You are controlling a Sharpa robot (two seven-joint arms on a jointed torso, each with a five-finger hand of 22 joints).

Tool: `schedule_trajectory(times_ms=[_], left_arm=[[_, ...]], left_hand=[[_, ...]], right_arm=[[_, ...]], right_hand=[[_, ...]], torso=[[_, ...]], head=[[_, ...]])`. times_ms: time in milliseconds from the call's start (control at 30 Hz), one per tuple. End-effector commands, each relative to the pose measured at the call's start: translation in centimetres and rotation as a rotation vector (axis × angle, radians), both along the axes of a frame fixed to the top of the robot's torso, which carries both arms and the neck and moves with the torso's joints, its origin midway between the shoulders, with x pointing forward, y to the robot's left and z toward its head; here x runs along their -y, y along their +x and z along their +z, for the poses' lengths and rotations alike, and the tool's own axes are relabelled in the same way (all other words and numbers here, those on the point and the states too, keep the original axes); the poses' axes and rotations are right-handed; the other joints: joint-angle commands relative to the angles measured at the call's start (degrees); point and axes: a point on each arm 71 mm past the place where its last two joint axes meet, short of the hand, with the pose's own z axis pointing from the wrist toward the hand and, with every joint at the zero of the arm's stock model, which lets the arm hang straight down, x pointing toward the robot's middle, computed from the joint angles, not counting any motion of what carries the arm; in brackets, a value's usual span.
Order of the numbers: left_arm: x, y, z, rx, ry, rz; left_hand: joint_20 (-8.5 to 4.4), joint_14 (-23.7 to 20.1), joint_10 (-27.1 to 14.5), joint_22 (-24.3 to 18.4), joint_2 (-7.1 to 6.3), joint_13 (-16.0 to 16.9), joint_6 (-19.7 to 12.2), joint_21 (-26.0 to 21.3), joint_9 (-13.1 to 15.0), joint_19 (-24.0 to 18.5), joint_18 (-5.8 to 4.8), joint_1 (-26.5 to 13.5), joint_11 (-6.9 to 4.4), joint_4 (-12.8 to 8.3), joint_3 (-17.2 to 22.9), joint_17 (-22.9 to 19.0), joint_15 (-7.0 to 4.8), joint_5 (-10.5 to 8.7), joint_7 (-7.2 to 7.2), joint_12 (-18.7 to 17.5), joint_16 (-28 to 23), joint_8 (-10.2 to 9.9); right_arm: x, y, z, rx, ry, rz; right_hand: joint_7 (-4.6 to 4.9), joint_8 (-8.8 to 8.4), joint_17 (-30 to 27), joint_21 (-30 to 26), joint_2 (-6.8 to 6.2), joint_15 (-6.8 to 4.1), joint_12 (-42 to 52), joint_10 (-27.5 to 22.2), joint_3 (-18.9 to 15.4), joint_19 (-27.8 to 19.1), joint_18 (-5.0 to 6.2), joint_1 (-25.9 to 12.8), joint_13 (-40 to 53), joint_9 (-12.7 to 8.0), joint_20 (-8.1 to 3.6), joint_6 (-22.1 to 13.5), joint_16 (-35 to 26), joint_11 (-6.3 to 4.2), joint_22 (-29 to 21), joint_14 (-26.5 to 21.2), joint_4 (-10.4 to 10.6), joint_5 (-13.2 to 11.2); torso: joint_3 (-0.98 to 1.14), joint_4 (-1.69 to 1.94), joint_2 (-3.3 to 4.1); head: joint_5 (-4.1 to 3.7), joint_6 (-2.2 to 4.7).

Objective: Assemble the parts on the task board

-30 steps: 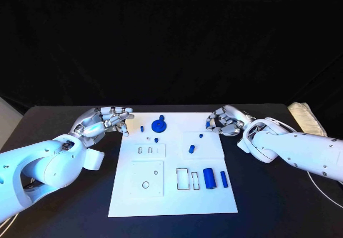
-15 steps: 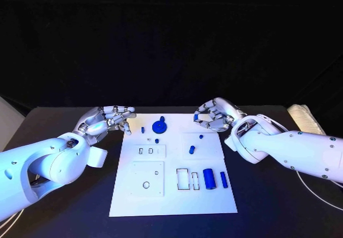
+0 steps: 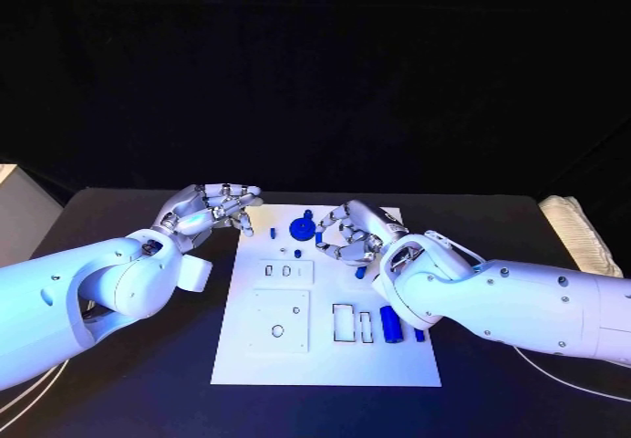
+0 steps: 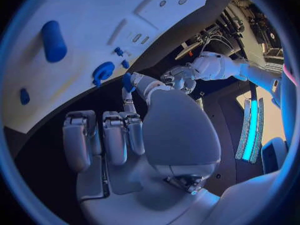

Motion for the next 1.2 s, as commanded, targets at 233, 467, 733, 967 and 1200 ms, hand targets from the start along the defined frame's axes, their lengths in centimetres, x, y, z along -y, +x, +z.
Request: schedule_trajectory(times_ms=[233, 467, 733, 967, 1200], left_arm=[[0.5, 0.0, 0.0, 0.0, 0.001, -0.014], [0.5, -0.1, 0.0, -0.002, 0.001, -0.018], [0.5, -0.2, 0.0, -0.005, 0.001, -0.022], [0.5, -0.2, 0.0, -0.006, 0.001, -0.022], [0.4, -0.2, 0.0, -0.007, 0.001, -0.023]], left_hand=[[-0.01, -0.5, -0.26, 0.14, 0.24, 0.01, -0.3, 0.34, 0.06, -0.29, 0.77, -0.32, 0.08, 0.07, 0.17, -0.02, 0.01, 0.07, 0.94, -0.02, 0.36, 0.05], [-0.01, -0.5, -0.26, 0.14, 0.24, 0.01, -0.3, 0.34, 0.06, -0.29, 0.77, -0.32, 0.08, 0.07, 0.17, -0.02, 0.01, 0.07, 0.94, -0.02, 0.36, 0.05], [-0.01, -0.5, -0.26, 0.14, 0.24, 0.01, -0.3, 0.34, 0.06, -0.29, 0.77, -0.32, 0.08, 0.07, 0.17, -0.02, 0.01, 0.07, 0.94, -0.02, 0.36, 0.05], [0.0, -0.46, -0.2, 0.2, 0.24, 0.02, -0.24, 0.45, 0.07, -0.34, 0.78, -0.41, 0.07, 0.1, 0.19, -0.02, 0.01, 0.07, 0.94, 0.01, 0.41, 0.09], [0.0, -0.46, -0.2, 0.2, 0.24, 0.02, -0.24, 0.45, 0.07, -0.34, 0.78, -0.41, 0.07, 0.1, 0.19, -0.02, 0.01, 0.07, 0.94, 0.01, 0.41, 0.09]], right_arm=[[-3.1, -1.4, -1.8, 0.033, -0.063, 0.005], [-4.6, -1.8, -2.8, 0.026, -0.093, 0.023], [-5.4, -1.9, -3.4, 0.023, -0.116, 0.032], [-5.9, -2.0, -3.8, 0.012, -0.131, 0.045], [-5.7, -1.7, -4.2, 0.002, -0.152, 0.04]], right_hand=[[0.15, 0.28, 15.07, -0.28, -0.23, -0.36, 0.21, 5.96, 0.71, 4.47, -0.31, -0.76, 15.09, 0.2, -0.31, -0.44, 0.2, -0.42, 11.96, 5.85, -0.16, 0.84], [0.14, 0.35, 15.04, -0.3, -0.3, -0.35, 0.21, 5.96, 0.74, 4.47, -0.3, -0.93, 15.09, 0.23, -0.3, -0.39, 0.19, -0.41, 11.94, 5.84, -0.16, 0.81], [0.14, 0.38, 15.0, -0.39, -0.36, -0.34, 0.21, 5.96, 0.78, 4.43, -0.28, -1.08, 15.09, 0.24, -0.29, -0.42, 0.17, -0.41, 11.86, 5.84, -0.17, 0.72], [0.14, 0.45, 14.92, -0.39, -0.48, -0.33, 0.21, 5.96, 0.82, 4.43, -0.28, -1.28, 15.09, 0.27, -0.28, -0.42, 0.13, -0.41, 11.86, 5.82, -0.2, 0.56], [0.13, 0.49, 14.98, -0.43, -0.54, -0.33, 0.21, 5.96, 0.85, 4.42, -0.27, -1.39, 15.09, 0.28, -0.28, -0.42, 0.16, -0.41, 11.83, 5.83, -0.22, 0.44]], torso=[[-0.22, 0.03, -0.15], [-0.09, -0.01, -0.06], [-0.07, 0.01, -0.06], [-0.08, 0.08, -0.08], [-0.08, -0.07, -0.12]], head=[[0.49, -0.58], [0.79, -0.89], [0.9, -1.33], [0.97, -1.6], [1.02, -1.81]])
